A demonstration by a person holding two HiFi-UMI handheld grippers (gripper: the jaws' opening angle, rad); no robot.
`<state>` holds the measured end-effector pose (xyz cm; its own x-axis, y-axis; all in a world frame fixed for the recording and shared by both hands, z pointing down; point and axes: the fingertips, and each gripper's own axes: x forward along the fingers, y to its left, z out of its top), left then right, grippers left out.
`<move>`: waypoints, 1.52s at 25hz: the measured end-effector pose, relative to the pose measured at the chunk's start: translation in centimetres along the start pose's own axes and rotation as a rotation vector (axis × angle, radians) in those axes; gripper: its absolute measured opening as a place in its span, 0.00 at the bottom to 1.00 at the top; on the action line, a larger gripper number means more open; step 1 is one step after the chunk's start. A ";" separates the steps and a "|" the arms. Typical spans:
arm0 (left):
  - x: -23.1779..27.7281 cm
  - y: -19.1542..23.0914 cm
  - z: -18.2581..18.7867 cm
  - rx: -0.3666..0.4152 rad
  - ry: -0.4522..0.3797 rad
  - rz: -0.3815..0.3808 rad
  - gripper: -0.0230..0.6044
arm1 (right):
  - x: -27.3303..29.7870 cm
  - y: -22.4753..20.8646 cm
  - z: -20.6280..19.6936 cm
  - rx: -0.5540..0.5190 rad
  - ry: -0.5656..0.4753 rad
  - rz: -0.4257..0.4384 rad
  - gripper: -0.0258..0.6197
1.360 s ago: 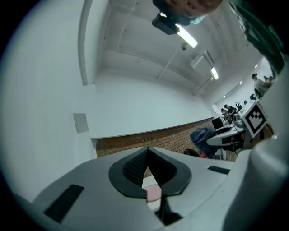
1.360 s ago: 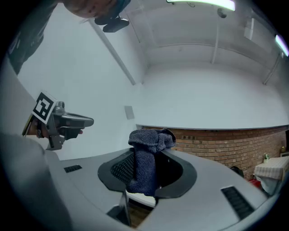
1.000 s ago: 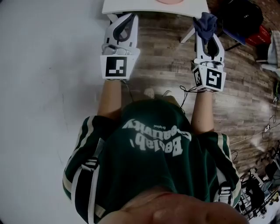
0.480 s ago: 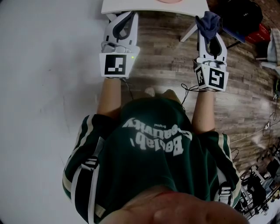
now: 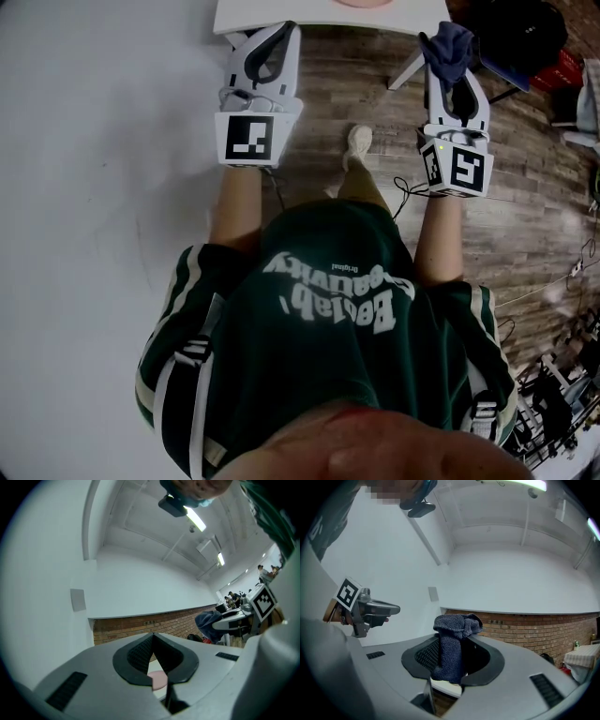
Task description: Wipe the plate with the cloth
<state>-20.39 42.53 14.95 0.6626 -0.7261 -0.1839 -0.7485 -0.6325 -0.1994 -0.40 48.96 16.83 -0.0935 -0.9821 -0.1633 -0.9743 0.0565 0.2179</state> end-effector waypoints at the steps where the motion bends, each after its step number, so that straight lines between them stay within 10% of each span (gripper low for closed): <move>1: 0.6 0.2 -0.5 0.002 0.004 0.000 0.04 | 0.7 -0.3 -0.3 0.000 -0.001 0.002 0.22; 25: 28.5 11.1 -8.7 0.025 0.052 0.087 0.04 | 32.1 -10.5 -5.3 -0.023 -0.035 0.188 0.22; 38: 37.2 12.0 -13.3 0.053 0.124 0.087 0.04 | 40.1 -13.3 -10.8 0.043 -0.022 0.253 0.22</move>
<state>-5.15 4.35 18.49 0.5842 -0.8074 -0.0826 -0.7982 -0.5531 -0.2386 11.06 6.88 17.76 -0.3395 -0.9317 -0.1294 -0.9271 0.3083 0.2132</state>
